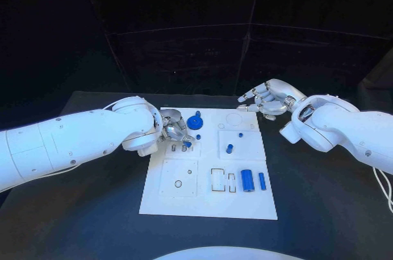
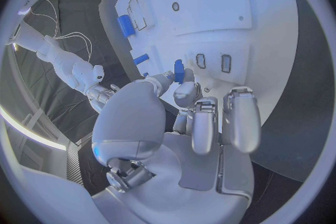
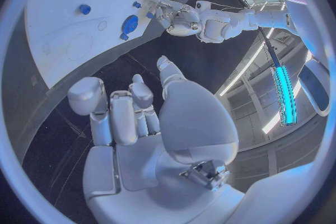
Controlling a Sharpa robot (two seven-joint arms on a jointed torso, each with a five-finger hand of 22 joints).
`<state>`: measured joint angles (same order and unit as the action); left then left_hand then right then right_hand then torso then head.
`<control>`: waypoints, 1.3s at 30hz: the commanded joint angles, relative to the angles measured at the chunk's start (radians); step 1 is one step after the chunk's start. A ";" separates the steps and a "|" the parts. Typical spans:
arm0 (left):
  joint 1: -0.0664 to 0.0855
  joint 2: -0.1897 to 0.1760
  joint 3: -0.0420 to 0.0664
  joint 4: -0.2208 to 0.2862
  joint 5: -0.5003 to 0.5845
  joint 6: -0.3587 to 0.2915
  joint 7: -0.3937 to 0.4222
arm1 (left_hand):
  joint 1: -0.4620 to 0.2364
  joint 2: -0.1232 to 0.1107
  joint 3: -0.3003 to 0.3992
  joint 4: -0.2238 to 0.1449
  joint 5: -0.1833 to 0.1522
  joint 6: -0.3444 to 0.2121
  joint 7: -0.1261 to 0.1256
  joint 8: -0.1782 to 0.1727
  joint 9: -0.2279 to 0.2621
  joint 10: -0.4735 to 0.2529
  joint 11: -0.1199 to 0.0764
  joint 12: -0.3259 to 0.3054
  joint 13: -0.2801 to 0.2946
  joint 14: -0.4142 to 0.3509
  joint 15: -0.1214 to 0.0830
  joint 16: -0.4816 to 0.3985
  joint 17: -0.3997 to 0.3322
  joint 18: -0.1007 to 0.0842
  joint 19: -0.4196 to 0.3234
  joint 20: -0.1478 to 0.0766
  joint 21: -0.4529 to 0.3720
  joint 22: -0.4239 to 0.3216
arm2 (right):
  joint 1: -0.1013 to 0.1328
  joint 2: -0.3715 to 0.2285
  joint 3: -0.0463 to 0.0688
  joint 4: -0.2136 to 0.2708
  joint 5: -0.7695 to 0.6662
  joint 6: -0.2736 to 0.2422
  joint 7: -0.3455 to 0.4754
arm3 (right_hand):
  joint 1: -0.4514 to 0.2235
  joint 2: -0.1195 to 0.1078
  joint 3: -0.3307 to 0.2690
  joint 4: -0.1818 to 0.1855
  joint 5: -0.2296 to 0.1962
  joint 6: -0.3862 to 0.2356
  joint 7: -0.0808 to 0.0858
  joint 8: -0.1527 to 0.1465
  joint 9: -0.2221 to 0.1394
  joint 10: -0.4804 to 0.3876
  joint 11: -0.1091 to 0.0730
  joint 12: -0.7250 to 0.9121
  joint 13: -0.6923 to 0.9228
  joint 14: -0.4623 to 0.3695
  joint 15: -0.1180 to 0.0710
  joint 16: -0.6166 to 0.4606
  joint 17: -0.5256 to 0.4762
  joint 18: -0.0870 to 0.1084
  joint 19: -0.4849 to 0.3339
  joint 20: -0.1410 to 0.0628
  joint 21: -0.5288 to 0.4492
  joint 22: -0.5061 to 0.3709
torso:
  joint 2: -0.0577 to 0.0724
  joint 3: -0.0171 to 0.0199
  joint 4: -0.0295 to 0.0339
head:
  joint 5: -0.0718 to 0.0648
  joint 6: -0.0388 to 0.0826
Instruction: Assemble the parts on the task board
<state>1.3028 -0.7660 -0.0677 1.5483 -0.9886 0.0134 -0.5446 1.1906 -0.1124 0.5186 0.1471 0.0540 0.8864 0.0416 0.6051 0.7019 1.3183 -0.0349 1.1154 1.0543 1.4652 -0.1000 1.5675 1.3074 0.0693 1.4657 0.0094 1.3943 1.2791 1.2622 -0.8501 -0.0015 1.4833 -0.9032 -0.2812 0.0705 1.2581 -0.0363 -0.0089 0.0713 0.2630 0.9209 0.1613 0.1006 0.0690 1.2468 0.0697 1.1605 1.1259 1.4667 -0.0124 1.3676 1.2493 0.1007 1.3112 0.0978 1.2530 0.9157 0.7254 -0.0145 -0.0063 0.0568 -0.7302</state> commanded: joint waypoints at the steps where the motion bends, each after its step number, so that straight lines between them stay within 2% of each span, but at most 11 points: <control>1: -0.005 -0.017 -0.002 0.024 -0.030 -0.135 0.058 | -0.004 -0.008 0.191 -0.183 0.006 0.002 -0.002 0.005 0.002 0.007 0.000 0.007 0.002 0.106 0.004 0.003 0.263 -0.013 0.019 0.003 0.002 0.002 | 0.002 -0.004 0.001 0.003 -0.002 0.001 0.006 | -0.006 0.007 -0.005 0.002 0.006 0.004 -0.006 0.005 0.001 -0.002 -0.002 -0.002 -0.001 0.035 -0.001 -0.003 -0.001 0.017 -0.002 -0.007 -0.006 -0.001 | -0.001 0.0018 0.0039 | 0.004 -0.001; 7: -0.036 -0.056 -0.011 0.060 -0.071 -0.276 0.093 | -0.008 -0.014 0.204 -0.187 0.006 0.006 -0.002 0.006 0.005 0.013 0.000 0.013 0.008 0.106 0.004 0.003 0.263 -0.014 0.022 0.003 0.006 0.008 | 0.002 -0.013 0.001 0.005 -0.002 -0.003 0.006 | -0.008 0.008 -0.008 0.004 0.007 0.004 -0.006 0.005 0.001 -0.002 -0.002 -0.002 -0.002 0.036 -0.001 -0.003 -0.001 0.017 -0.002 -0.007 -0.006 -0.001 | -0.005 0.0106 0.0167 | 0.003 -0.003; 8: -0.037 -0.057 -0.011 0.060 -0.072 -0.281 0.094 | -0.008 -0.015 0.204 -0.187 0.006 0.006 -0.002 0.006 0.005 0.013 0.000 0.013 0.008 0.106 0.004 0.003 0.263 -0.014 0.022 0.003 0.006 0.008 | 0.002 -0.013 0.001 0.005 -0.002 -0.004 0.006 | -0.008 0.008 -0.008 0.004 0.007 0.004 -0.006 0.005 0.001 -0.002 -0.002 -0.002 -0.002 0.036 -0.001 -0.003 -0.001 0.017 -0.002 -0.007 -0.006 -0.001 | -0.005 0.0108 0.0171 | 0.003 -0.003; 14: -0.078 -0.067 -0.017 0.066 -0.118 -0.411 0.152 | -0.013 -0.019 0.211 -0.187 0.006 0.009 -0.003 0.007 0.006 0.019 -0.001 0.020 0.015 0.106 0.004 0.003 0.263 -0.015 0.024 0.002 0.010 0.015 | 0.002 -0.021 0.001 0.004 -0.002 -0.007 0.009 | -0.009 0.009 -0.009 0.005 0.007 0.004 -0.006 0.005 0.001 -0.003 -0.002 -0.002 -0.002 0.036 -0.001 -0.003 0.000 0.017 -0.002 -0.007 -0.006 -0.001 | -0.008 0.0151 0.0254 | -0.001 -0.008; 18: -0.099 -0.067 -0.021 0.064 -0.175 -0.472 0.189 | -0.014 -0.022 0.215 -0.188 0.006 0.011 -0.003 0.007 0.007 0.022 -0.001 0.023 0.018 0.106 0.003 0.003 0.263 -0.016 0.026 0.002 0.014 0.021 | 0.002 -0.025 0.001 0.004 -0.002 -0.008 0.010 | -0.009 0.009 -0.009 0.005 0.007 0.004 -0.006 0.005 0.001 -0.003 -0.002 -0.002 -0.002 0.036 -0.001 -0.003 0.000 0.017 -0.002 -0.007 -0.006 -0.001 | -0.009 0.0171 0.0272 | -0.001 -0.009; 20: -0.106 -0.067 -0.029 0.064 -0.200 -0.494 0.203 | -0.014 -0.022 0.216 -0.189 0.006 0.011 -0.003 0.007 0.007 0.023 -0.001 0.024 0.020 0.106 0.003 0.003 0.263 -0.016 0.027 0.002 0.014 0.022 | 0.002 -0.025 0.001 0.004 -0.002 -0.008 0.010 | -0.011 0.010 -0.011 0.007 0.007 0.004 -0.006 0.006 0.001 -0.002 -0.002 -0.001 -0.002 0.036 -0.001 -0.002 0.001 0.017 -0.002 -0.007 -0.006 -0.001 | -0.008 0.0175 0.0263 | 0.001 -0.010; 26: -0.121 -0.062 -0.043 0.060 -0.245 -0.495 0.209 | -0.015 -0.024 0.218 -0.189 0.006 0.013 -0.004 0.007 0.007 0.023 -0.002 0.025 0.020 0.106 0.003 0.003 0.263 -0.017 0.028 0.002 0.017 0.025 | 0.002 -0.026 0.001 0.004 -0.002 -0.008 0.012 | -0.011 0.010 -0.011 0.007 0.007 0.004 -0.006 0.006 0.001 -0.002 -0.002 -0.001 -0.002 0.036 -0.001 -0.002 0.001 0.017 -0.002 -0.007 -0.006 -0.001 | -0.006 0.0166 0.0253 | 0.001 -0.011; 39: -0.137 -0.045 -0.048 0.047 -0.255 -0.440 0.170 | -0.020 -0.026 0.221 -0.188 0.005 0.015 -0.004 0.006 0.007 0.026 -0.002 0.026 0.021 0.106 0.003 0.003 0.263 -0.017 0.028 0.002 0.016 0.025 | 0.002 -0.022 0.001 0.002 -0.002 -0.005 0.014 | -0.011 0.010 -0.011 0.007 0.007 0.004 -0.006 0.006 0.001 -0.002 -0.002 -0.001 -0.002 0.036 -0.001 -0.002 0.001 0.017 -0.002 -0.007 -0.006 -0.001 | -0.007 0.0173 0.0248 | 0.000 -0.015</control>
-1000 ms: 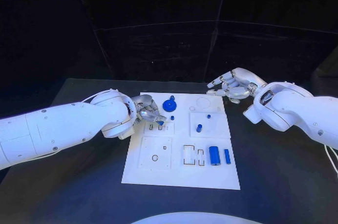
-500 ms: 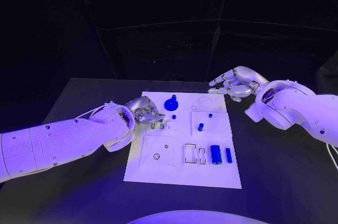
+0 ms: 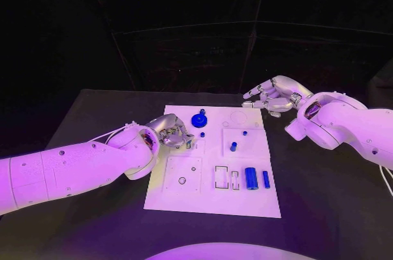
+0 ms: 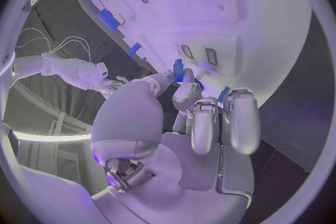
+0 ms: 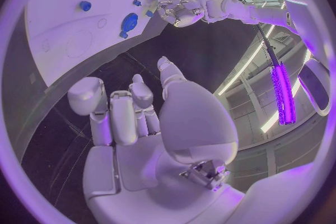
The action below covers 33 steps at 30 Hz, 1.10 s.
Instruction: Assemble the parts on the task board
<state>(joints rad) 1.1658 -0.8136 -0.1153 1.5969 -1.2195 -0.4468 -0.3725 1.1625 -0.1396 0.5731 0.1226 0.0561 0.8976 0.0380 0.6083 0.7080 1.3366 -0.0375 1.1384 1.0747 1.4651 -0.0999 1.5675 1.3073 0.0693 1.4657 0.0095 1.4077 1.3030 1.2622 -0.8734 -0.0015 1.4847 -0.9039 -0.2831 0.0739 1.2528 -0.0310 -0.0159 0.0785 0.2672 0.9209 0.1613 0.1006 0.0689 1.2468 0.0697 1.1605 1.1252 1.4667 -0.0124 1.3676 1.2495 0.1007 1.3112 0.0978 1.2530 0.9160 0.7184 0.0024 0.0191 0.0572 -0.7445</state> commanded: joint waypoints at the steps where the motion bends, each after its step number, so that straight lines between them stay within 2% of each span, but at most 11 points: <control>1: 0.000 0.002 0.000 -0.002 -0.024 0.020 -0.002 | 0.008 0.001 0.167 -0.163 0.003 0.003 -0.001 0.003 0.001 0.007 0.001 0.003 0.001 0.106 0.003 0.003 0.263 -0.017 0.028 0.002 0.003 0.001 | 0.002 0.001 0.001 0.000 -0.002 -0.003 0.010 | -0.005 0.005 -0.004 0.000 0.003 0.004 -0.006 0.006 0.002 -0.002 -0.002 -0.001 -0.001 0.036 -0.001 -0.002 0.001 0.017 -0.002 -0.007 -0.006 -0.002 | 0.000 0.0004 -0.0006 | -0.001 -0.001; 8: 0.000 0.002 0.000 -0.002 -0.024 0.020 -0.002 | 0.008 0.001 0.167 -0.163 0.003 0.003 -0.001 0.003 0.001 0.007 0.001 0.003 0.001 0.106 0.003 0.003 0.263 -0.017 0.028 0.002 0.003 0.001 | 0.002 0.001 0.001 0.000 -0.002 -0.003 0.010 | -0.005 0.005 -0.004 0.000 0.003 0.004 -0.006 0.006 0.002 -0.002 -0.002 -0.001 -0.001 0.036 -0.001 -0.002 0.001 0.017 -0.002 -0.007 -0.006 -0.002 | 0.000 0.0004 -0.0006 | -0.001 -0.001; 9: 0.000 0.003 0.000 -0.002 -0.024 0.021 -0.003 | 0.005 0.000 0.168 -0.161 0.003 0.005 -0.001 0.003 0.002 0.008 0.000 0.003 0.001 0.106 0.003 0.003 0.263 -0.016 0.027 0.001 0.001 -0.002 | 0.002 0.001 0.001 0.000 -0.002 -0.003 0.010 | -0.007 0.008 -0.006 0.003 0.004 0.005 -0.006 0.007 0.002 -0.001 -0.002 0.000 0.000 0.037 -0.001 -0.002 0.002 0.017 -0.001 -0.007 -0.006 -0.001 | 0.000 0.0008 -0.0013 | -0.006 -0.004; 17: -0.001 0.015 -0.001 -0.027 -0.020 0.088 -0.058 | 0.003 0.000 0.169 -0.160 0.002 0.005 -0.002 0.002 0.002 0.008 0.000 0.002 0.000 0.106 0.002 0.003 0.263 -0.016 0.026 0.001 0.000 -0.004 | 0.002 0.004 0.001 0.000 -0.002 -0.001 0.012 | -0.007 0.008 -0.006 0.003 0.004 0.005 -0.006 0.007 0.002 -0.001 -0.002 0.000 0.000 0.037 -0.001 -0.002 0.002 0.017 -0.001 -0.007 -0.006 -0.001 | 0.000 0.0009 -0.0009 | -0.008 -0.006; 33: -0.002 0.033 -0.001 -0.049 -0.012 0.131 -0.089 | -0.002 -0.001 0.169 -0.157 0.000 0.007 -0.003 0.002 0.002 0.010 0.000 0.004 0.001 0.106 0.002 0.003 0.263 -0.016 0.026 0.001 0.000 -0.004 | 0.002 0.009 0.001 -0.001 -0.002 0.003 0.013 | -0.007 0.008 -0.006 0.003 0.004 0.005 -0.006 0.007 0.002 -0.001 -0.002 0.000 0.000 0.037 -0.001 -0.002 0.002 0.017 -0.001 -0.007 -0.006 -0.001 | 0.000 0.0005 0.0002 | -0.013 -0.014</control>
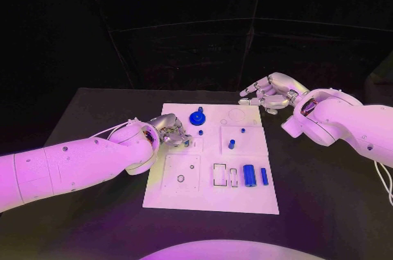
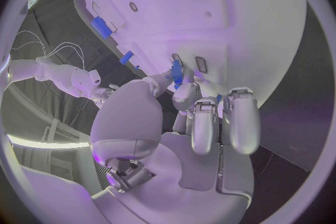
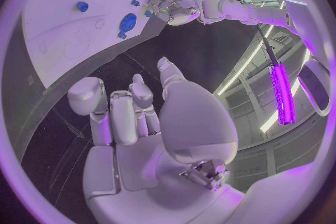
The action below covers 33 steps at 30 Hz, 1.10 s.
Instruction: Assemble the parts on the task board
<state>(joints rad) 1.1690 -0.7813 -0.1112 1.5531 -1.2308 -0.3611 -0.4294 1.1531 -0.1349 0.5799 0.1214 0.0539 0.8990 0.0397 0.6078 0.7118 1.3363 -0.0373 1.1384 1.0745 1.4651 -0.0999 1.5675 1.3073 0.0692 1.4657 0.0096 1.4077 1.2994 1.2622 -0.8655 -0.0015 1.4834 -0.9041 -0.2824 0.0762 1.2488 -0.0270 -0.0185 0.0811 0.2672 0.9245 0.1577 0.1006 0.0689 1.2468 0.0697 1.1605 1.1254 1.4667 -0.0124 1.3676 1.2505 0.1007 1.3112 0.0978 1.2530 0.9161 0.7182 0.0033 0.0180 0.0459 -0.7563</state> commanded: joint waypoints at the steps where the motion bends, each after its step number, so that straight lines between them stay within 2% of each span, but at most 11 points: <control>1: -0.005 0.001 -0.005 -0.005 0.001 0.046 -0.033 | 0.007 -0.006 0.163 -0.156 0.001 0.006 -0.005 0.003 -0.001 0.010 -0.001 0.004 0.002 0.106 0.002 0.003 0.263 -0.016 0.026 0.001 0.000 0.000 | 0.002 0.001 0.001 0.000 -0.002 0.002 0.011 | -0.003 0.004 -0.004 0.000 0.004 0.001 -0.002 0.007 0.002 -0.001 -0.002 0.000 -0.001 0.037 -0.001 -0.002 0.001 0.017 -0.001 -0.007 -0.006 -0.001 | 0.000 -0.0003 0.0015 | -0.002 -0.002; 10: -0.005 -0.005 -0.005 0.004 0.006 0.052 -0.033 | 0.005 -0.007 0.162 -0.155 0.001 0.007 -0.005 0.003 -0.001 0.011 -0.001 0.004 0.002 0.106 0.002 0.003 0.263 -0.016 0.026 0.001 0.000 -0.001 | 0.002 0.002 0.001 -0.002 -0.002 0.004 0.011 | -0.004 0.007 -0.006 0.003 0.005 0.001 -0.003 0.007 0.002 -0.001 -0.002 0.000 -0.001 0.037 -0.001 -0.002 0.001 0.017 0.000 -0.007 -0.006 -0.001 | 0.001 -0.0011 0.0013 | -0.004 -0.005; 26: -0.005 -0.018 -0.005 0.018 0.007 0.039 -0.026 | -0.026 -0.041 0.138 -0.147 0.000 0.038 -0.017 0.002 -0.001 0.017 -0.009 0.012 0.011 0.106 -0.005 0.003 0.263 -0.017 0.028 -0.004 0.003 0.006 | 0.002 0.006 0.001 -0.006 -0.002 0.005 0.013 | -0.005 0.008 -0.007 0.004 0.006 0.002 -0.003 0.008 0.002 -0.001 -0.002 0.000 -0.002 0.037 -0.001 -0.003 0.000 0.017 -0.001 -0.007 -0.007 -0.003 | 0.000 -0.0007 0.0014 | -0.004 -0.009; 33: -0.005 -0.020 -0.005 0.019 0.013 0.036 -0.025 | -0.034 -0.046 0.125 -0.143 0.000 0.045 -0.018 0.002 -0.001 0.019 -0.011 0.015 0.013 0.106 -0.006 0.003 0.263 -0.018 0.029 -0.006 0.006 0.011 | 0.002 0.006 0.001 -0.008 -0.002 0.005 0.013 | -0.006 0.009 -0.008 0.006 0.006 0.002 -0.003 0.008 0.002 -0.002 -0.002 0.000 -0.003 0.037 -0.001 -0.003 0.000 0.017 -0.001 -0.007 -0.008 -0.003 | 0.000 -0.0003 0.0015 | -0.004 -0.011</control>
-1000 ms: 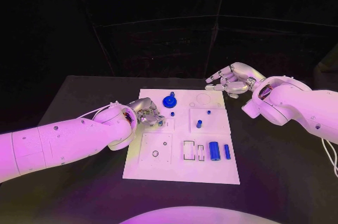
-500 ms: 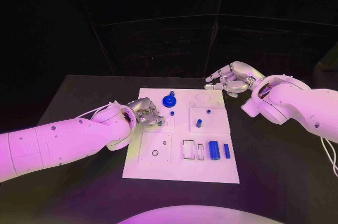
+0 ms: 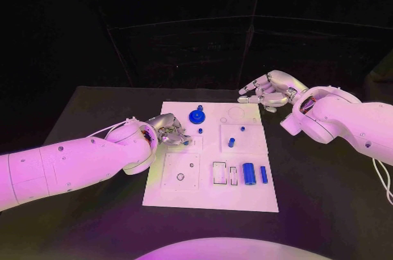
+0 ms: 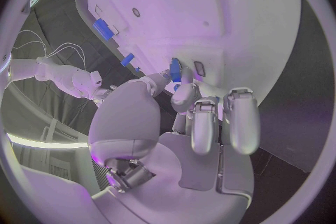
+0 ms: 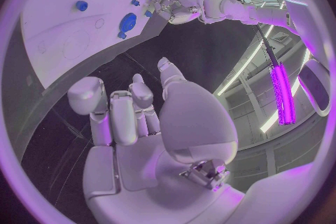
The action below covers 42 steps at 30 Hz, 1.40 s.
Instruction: Assemble the parts on the task board
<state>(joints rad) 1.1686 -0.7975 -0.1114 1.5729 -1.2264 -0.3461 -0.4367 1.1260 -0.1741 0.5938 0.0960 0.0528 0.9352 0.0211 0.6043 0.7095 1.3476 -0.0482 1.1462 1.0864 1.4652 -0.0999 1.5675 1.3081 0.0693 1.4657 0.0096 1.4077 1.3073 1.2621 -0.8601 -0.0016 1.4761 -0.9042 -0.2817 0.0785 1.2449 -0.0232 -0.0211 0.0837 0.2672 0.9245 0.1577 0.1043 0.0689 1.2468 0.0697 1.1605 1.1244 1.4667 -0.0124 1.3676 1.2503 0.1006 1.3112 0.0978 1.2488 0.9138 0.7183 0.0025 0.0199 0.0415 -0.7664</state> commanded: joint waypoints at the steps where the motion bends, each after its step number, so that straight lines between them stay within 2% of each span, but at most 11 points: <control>1: -0.004 -0.003 -0.004 -0.001 0.009 0.020 -0.017 | -0.008 -0.008 0.109 -0.117 0.001 0.010 0.000 0.005 0.002 0.008 0.000 0.007 0.002 0.106 -0.006 0.003 0.263 -0.018 0.029 -0.006 0.006 0.004 | 0.002 0.001 0.001 0.000 -0.001 0.004 0.011 | -0.003 0.005 -0.006 0.003 0.006 0.002 -0.003 0.005 0.002 -0.002 -0.002 0.000 -0.002 0.037 -0.001 -0.003 0.000 0.017 -0.001 -0.007 -0.003 -0.001 | 0.000 0.0005 -0.0005 | 0.000 -0.001; 10: -0.004 -0.004 -0.004 -0.003 0.018 0.016 -0.014 | -0.030 -0.020 0.063 -0.102 0.001 0.023 -0.003 0.007 0.005 0.010 -0.002 0.011 0.007 0.106 -0.009 0.003 0.263 -0.019 0.031 -0.008 0.009 0.010 | 0.002 0.003 0.001 -0.002 -0.001 0.003 0.012 | -0.004 0.006 -0.007 0.005 0.006 0.003 -0.003 0.005 0.002 -0.002 -0.002 -0.001 -0.002 0.036 -0.001 -0.004 -0.001 0.017 -0.001 -0.007 -0.004 -0.001 | 0.000 0.0002 -0.0006 | -0.001 -0.001; 28: -0.004 -0.006 -0.004 -0.003 0.027 0.009 -0.012 | -0.052 -0.023 0.006 -0.079 0.001 0.032 -0.006 0.011 0.013 0.014 -0.005 0.018 0.014 0.106 -0.011 0.003 0.263 -0.021 0.034 -0.010 0.015 0.020 | 0.002 0.004 0.001 -0.003 0.000 0.003 0.013 | -0.007 0.010 -0.011 0.010 0.008 0.004 -0.003 0.007 0.002 -0.003 -0.003 0.000 -0.003 0.037 -0.001 -0.005 -0.002 0.017 -0.001 -0.007 -0.004 -0.002 | -0.001 0.0000 -0.0001 | -0.001 0.001; 42: -0.004 -0.003 -0.004 -0.005 0.030 -0.002 -0.021 | -0.101 -0.017 -0.078 -0.019 0.001 0.039 -0.009 0.020 0.029 0.025 -0.007 0.034 0.031 0.106 -0.013 0.003 0.263 -0.024 0.039 -0.012 0.024 0.038 | 0.002 0.004 0.001 -0.002 0.000 0.002 0.012 | -0.007 0.011 -0.012 0.011 0.009 0.004 -0.003 0.007 0.002 -0.003 -0.003 0.000 -0.003 0.037 -0.001 -0.005 -0.001 0.018 -0.001 -0.007 -0.005 -0.003 | 0.000 0.0002 -0.0009 | -0.001 0.001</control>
<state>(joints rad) 1.1651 -0.7999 -0.1146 1.5682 -1.1989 -0.3496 -0.4425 1.0362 -0.1904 0.5238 0.0774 0.0533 0.9674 0.0099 0.6207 0.7367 1.3669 -0.0537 1.1772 1.1162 1.4652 -0.1073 1.5675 1.3077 0.0541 1.4647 0.0032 1.4258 1.3078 1.2619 -0.8563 -0.0017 1.4727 -0.9040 -0.2818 0.0816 1.2395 -0.0178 -0.0300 0.0926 0.2709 0.9245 0.1578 0.1093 0.0694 1.2468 0.0697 1.1605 1.1225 1.4668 -0.0124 1.3676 1.2502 0.1007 1.3112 0.0978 1.2488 0.9116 0.7178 0.0023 0.0191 0.0407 -0.7641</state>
